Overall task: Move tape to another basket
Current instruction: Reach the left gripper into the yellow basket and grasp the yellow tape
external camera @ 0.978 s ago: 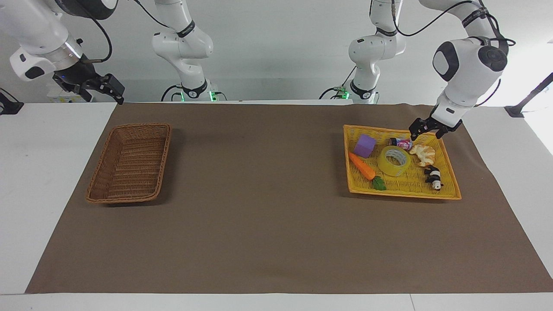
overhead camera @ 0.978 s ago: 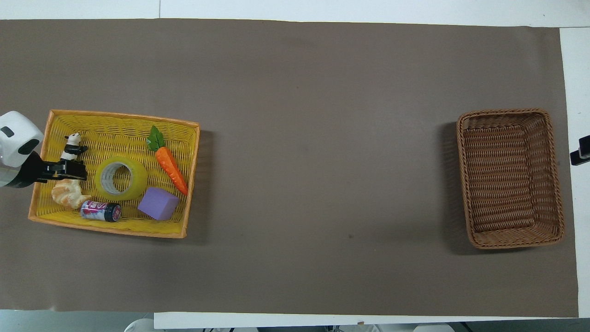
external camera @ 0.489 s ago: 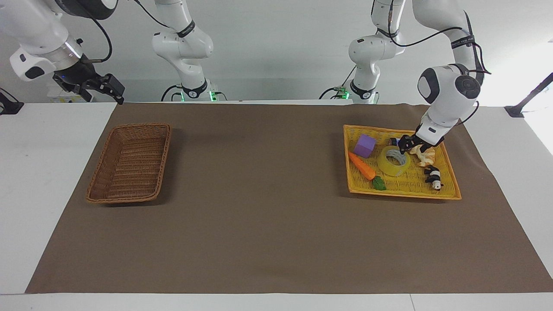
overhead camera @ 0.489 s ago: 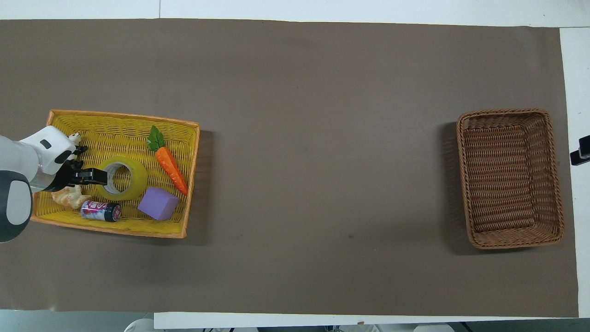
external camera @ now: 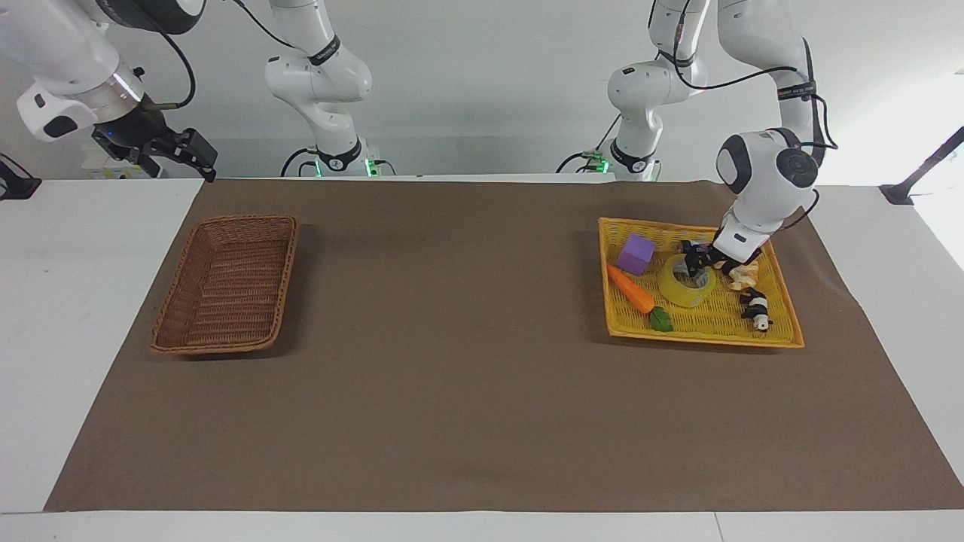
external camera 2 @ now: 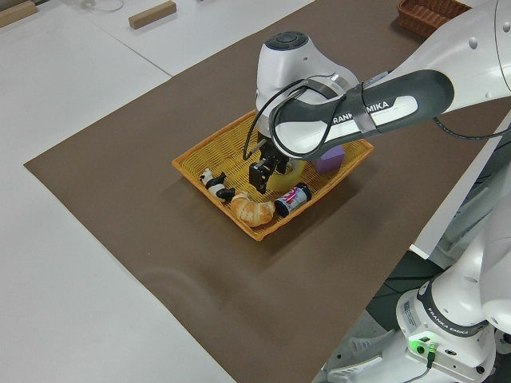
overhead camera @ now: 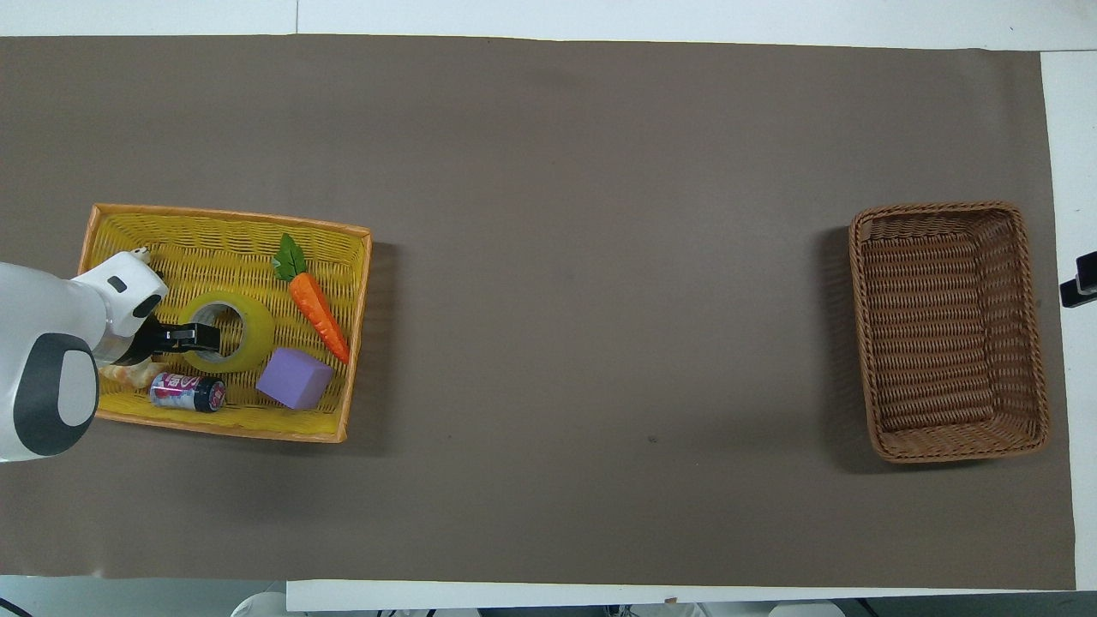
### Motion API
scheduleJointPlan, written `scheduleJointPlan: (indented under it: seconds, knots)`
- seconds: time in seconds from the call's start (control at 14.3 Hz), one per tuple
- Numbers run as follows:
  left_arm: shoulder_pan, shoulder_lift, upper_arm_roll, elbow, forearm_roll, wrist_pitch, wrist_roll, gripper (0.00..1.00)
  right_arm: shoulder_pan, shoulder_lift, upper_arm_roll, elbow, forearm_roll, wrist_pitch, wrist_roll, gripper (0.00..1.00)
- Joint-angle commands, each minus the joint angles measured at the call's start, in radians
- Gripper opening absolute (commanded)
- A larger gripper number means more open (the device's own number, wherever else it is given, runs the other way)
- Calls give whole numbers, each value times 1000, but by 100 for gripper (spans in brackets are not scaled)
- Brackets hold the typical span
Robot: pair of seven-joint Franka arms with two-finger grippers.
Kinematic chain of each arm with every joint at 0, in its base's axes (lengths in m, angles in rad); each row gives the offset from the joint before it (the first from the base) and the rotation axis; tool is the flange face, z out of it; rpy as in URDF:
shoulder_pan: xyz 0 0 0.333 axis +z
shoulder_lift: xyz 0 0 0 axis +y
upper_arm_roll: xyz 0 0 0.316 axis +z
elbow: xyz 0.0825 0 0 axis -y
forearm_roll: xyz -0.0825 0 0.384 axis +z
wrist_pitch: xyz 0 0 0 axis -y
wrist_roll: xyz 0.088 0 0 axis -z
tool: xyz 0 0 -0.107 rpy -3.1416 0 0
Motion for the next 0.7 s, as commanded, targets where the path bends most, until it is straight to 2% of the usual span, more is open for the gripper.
scheduleJointPlan:
  seconds: [0.0, 0.14, 0.21, 0.35, 0.42, 0.49, 0.63]
  knots:
    - [-9, 43, 2, -12, 2, 69, -10, 82, -1, -22, 2, -26, 3, 7, -18, 100]
    - [-10, 43, 2, -30, 2, 74, -8, 78, -1, -22, 2, -26, 3, 7, -18, 100]
    - [-10, 43, 2, -31, 2, 71, -8, 67, -1, -22, 2, -26, 3, 7, -18, 100]
    - [-6, 43, 2, -29, 2, 59, -11, 19, -1, -22, 2, -26, 3, 7, -18, 100]
    - [-3, 43, 2, -24, 2, 57, -13, 8, -1, -22, 2, -26, 3, 7, -18, 100]
    - [-3, 43, 2, -21, 2, 47, -14, 1, -1, -22, 0, -26, 3, 7, -18, 100]
    - [-6, 37, 2, -2, 2, 33, -13, 0, -1, -22, 2, -26, 3, 7, -18, 100]
